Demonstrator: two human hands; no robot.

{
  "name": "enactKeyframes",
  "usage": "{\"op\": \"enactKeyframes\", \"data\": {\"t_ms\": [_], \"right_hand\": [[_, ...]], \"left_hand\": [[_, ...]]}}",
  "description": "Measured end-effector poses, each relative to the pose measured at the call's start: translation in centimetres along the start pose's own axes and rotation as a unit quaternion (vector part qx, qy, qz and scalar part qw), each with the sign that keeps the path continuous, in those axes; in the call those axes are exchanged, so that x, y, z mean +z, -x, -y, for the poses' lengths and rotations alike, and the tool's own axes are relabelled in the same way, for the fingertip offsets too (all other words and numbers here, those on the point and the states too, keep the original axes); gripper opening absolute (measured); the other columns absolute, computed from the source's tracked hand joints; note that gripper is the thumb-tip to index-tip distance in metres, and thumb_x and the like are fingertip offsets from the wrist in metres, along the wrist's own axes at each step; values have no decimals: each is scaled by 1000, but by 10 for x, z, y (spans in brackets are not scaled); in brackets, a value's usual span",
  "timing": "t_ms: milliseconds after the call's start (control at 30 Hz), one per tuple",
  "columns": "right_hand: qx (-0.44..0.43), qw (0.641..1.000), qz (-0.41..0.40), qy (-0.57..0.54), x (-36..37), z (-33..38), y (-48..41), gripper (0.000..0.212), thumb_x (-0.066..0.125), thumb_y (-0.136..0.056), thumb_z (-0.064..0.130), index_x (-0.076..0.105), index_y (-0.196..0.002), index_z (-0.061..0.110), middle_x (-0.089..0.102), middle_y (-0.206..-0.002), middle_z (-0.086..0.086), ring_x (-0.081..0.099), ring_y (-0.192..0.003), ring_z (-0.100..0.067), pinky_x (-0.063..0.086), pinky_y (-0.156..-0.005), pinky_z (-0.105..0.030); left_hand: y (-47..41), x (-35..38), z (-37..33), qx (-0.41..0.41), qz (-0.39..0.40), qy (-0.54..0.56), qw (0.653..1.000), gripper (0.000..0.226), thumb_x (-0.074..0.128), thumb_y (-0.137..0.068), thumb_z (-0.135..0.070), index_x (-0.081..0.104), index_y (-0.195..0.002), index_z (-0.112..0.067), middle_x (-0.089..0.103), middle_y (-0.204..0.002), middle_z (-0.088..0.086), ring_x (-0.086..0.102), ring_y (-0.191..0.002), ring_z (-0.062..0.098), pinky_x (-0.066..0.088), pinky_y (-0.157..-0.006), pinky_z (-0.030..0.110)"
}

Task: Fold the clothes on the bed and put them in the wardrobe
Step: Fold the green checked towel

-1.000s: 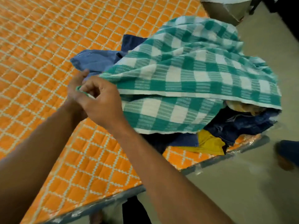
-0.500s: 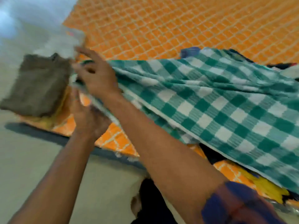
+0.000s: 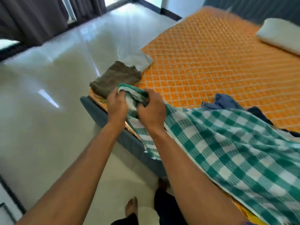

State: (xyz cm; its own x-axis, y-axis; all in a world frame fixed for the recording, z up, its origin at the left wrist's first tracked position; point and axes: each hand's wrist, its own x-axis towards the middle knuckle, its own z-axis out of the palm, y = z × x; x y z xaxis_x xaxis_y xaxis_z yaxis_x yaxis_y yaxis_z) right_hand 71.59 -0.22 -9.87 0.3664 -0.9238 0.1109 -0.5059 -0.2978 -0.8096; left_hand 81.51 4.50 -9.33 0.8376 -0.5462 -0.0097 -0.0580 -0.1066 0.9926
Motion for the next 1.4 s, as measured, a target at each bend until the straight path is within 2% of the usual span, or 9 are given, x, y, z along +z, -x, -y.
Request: {"op": "enactKeyframes", "data": {"t_ms": [167,433,633,833,967,1033,1167,1300,1400], "right_hand": [[2,977,40,210,-37,-28,4,40,65,-79,11,67,-118,21,54,-113,-7,50,-103,-32,36,-69,-36],[-35,965,99,240,-124,-104,-17,53,68,-79,5,63,-129,23,64,-121,-7,65,-100,-39,50,-70,-41],[136,963,12,232,-244,-203,-68,42,63,-87,5,64,-127,20,73,-108,-13,66,-85,-39,45,-59,-35],[308,947,-27,84,-297,-224,-100,19,48,-100,8,57,-83,12,45,-64,-8,39,-58,-27,26,-54,-36],[152,985,57,-66,-269,-155,-126,20,51,-92,7,64,-82,20,60,-70,-2,55,-63,-10,39,-58,-28],[32,984,116,-135,-261,-96,-143,25,56,-89,7,61,-71,22,53,-59,13,45,-48,6,34,-48,-21],[-132,962,176,-159,-271,-19,-177,44,62,-83,12,39,-50,29,36,-47,17,31,-49,1,25,-49,-26],[-145,967,206,-34,-286,-50,-186,39,64,-85,28,47,-50,30,43,-51,13,41,-53,-3,29,-53,-26],[-62,966,189,168,-282,-146,-159,34,58,-92,34,54,-61,20,48,-77,-6,41,-66,-24,30,-60,-31]], "left_hand": [[17,-67,-46,93,57,-99,989,20,57,-95,-17,70,-79,-21,65,-67,-12,59,-63,6,49,-59,30],[19,-89,-42,-28,-192,-92,977,24,57,-94,-21,64,-72,-24,59,-70,-7,54,-67,13,47,-63,31],[12,-6,-65,-63,-211,-83,972,23,56,-92,-25,61,-70,-23,55,-67,-9,51,-65,12,41,-61,26],[28,79,-75,-110,-144,-121,976,20,58,-96,-28,64,-77,-25,66,-92,10,58,-78,19,46,-69,31],[49,140,-86,-112,-29,-136,984,25,57,-98,-30,65,-74,-28,69,-85,9,64,-77,23,52,-70,36],[49,171,-112,-85,-10,-117,989,26,56,-100,-28,66,-76,-29,70,-84,6,62,-73,13,50,-67,28],[35,200,-182,21,-50,-63,997,25,58,-100,-25,64,-77,-20,56,-68,0,48,-56,6,41,-55,25],[48,194,-169,55,28,-196,979,18,61,-100,-26,73,-104,-13,56,-71,-6,48,-56,-1,41,-57,14],[86,185,-102,-21,130,-340,931,29,65,-96,-22,70,-122,-10,71,-108,6,67,-98,14,53,-87,33]]}}
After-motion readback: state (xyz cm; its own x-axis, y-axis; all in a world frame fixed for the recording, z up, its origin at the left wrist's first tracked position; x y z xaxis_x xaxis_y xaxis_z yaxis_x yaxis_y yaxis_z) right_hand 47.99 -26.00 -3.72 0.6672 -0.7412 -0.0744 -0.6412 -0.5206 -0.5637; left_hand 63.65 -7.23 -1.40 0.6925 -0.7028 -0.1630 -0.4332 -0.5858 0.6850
